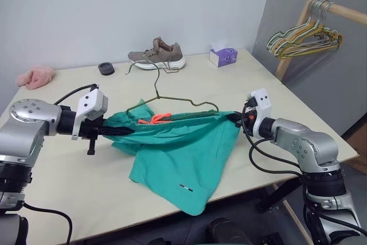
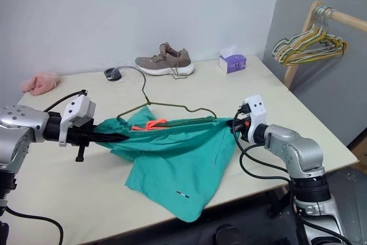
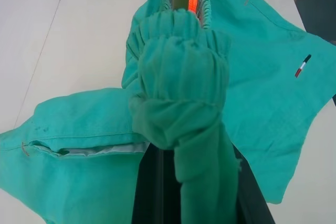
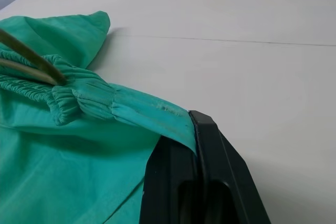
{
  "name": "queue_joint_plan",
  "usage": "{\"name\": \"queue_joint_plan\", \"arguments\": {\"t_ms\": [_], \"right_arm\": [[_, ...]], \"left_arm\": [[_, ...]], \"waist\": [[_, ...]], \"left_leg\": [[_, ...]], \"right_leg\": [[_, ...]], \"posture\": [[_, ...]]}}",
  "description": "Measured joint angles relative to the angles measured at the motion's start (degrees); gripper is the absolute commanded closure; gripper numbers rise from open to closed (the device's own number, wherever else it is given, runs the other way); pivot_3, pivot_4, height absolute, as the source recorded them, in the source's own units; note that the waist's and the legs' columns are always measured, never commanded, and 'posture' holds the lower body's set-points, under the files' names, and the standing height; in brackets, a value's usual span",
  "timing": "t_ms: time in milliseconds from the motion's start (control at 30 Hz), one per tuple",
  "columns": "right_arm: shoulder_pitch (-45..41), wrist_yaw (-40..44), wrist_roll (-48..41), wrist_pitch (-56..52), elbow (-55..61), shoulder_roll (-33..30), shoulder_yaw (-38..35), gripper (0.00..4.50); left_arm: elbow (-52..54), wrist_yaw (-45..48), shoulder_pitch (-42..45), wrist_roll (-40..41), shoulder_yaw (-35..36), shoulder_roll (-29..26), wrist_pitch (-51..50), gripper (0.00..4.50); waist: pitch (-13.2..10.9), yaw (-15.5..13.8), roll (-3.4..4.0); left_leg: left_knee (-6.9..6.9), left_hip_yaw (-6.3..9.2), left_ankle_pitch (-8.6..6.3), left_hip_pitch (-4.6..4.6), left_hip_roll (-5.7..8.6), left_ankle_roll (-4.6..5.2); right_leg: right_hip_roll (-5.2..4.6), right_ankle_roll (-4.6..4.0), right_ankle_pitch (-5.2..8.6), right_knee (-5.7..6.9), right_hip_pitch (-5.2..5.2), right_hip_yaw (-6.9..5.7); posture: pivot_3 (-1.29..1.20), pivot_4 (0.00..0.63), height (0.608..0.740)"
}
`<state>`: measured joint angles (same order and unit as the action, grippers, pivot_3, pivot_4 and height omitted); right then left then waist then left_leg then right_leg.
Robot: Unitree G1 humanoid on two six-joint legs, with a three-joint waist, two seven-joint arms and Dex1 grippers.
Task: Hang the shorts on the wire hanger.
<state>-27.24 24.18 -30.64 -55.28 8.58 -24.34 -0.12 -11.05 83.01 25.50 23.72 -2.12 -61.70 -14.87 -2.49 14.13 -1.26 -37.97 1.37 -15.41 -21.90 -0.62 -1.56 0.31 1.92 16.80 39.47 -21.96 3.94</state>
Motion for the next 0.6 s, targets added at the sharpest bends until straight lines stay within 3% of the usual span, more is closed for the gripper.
{"name": "queue_joint_plan", "arguments": {"t_ms": [600], "right_arm": [[3.11,1.02,-7.38,-3.73,9.58,-7.03,-0.37,4.50]], "left_arm": [[-2.93,-0.96,-0.19,-3.66,-2.36,-1.05,7.19,4.50]], "waist": [[0.00,-0.04,0.00]], "left_leg": [[0.00,-0.04,0.00,-0.01,-0.05,0.00]], "right_leg": [[0.05,0.00,0.00,-0.03,-0.02,0.03]], "posture": [[-0.22,0.000,0.740]]}}
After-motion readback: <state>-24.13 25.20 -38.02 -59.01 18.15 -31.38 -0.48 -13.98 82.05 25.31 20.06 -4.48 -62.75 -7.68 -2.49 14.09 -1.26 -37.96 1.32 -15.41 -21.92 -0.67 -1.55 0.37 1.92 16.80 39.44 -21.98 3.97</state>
